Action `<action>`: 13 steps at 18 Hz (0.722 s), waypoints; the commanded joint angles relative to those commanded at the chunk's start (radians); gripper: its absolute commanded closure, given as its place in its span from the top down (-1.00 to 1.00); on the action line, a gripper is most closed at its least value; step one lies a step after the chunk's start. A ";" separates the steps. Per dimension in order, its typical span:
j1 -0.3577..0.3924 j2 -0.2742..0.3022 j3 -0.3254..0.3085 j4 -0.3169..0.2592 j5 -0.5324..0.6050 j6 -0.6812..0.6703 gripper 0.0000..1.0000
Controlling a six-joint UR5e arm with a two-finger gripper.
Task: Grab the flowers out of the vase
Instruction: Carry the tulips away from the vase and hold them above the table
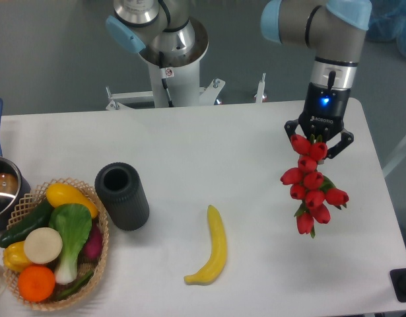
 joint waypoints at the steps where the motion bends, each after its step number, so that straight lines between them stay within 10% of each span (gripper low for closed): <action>1: -0.015 -0.008 0.008 -0.002 0.038 0.000 -1.00; 5: -0.095 -0.054 0.070 -0.024 0.193 0.000 -1.00; 13: -0.144 -0.121 0.232 -0.248 0.357 -0.005 -1.00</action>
